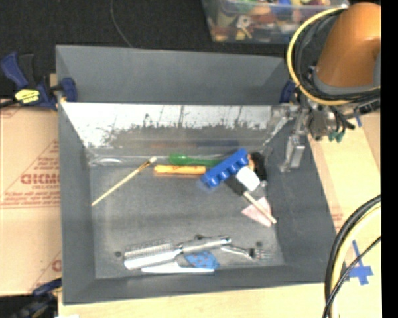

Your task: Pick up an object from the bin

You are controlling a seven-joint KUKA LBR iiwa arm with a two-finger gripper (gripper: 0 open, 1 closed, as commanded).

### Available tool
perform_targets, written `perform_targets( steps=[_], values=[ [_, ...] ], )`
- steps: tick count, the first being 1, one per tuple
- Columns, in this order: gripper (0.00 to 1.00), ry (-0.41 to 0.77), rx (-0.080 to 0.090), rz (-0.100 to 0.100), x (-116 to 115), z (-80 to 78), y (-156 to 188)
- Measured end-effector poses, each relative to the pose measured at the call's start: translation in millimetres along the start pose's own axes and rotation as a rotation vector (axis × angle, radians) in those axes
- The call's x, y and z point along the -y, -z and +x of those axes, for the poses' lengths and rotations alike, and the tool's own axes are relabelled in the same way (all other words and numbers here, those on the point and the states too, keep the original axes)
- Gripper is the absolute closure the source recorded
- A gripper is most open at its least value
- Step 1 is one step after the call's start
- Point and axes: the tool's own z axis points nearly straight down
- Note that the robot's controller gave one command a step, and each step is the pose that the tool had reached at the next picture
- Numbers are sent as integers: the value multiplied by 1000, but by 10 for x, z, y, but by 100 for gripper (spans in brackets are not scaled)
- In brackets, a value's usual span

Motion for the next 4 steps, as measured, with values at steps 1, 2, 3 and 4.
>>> perform_targets(
  steps=[1, 2, 3, 4],
  values=[
    [0, 3, 8, 1, -6, -16, 49],
    [0, 161, 15, 3, -801, -122, -1390],
    [0, 325, 30, 12, -906, -106, -717],
    [0, 198, 15, 1, -850, -112, -1572]
  ],
)
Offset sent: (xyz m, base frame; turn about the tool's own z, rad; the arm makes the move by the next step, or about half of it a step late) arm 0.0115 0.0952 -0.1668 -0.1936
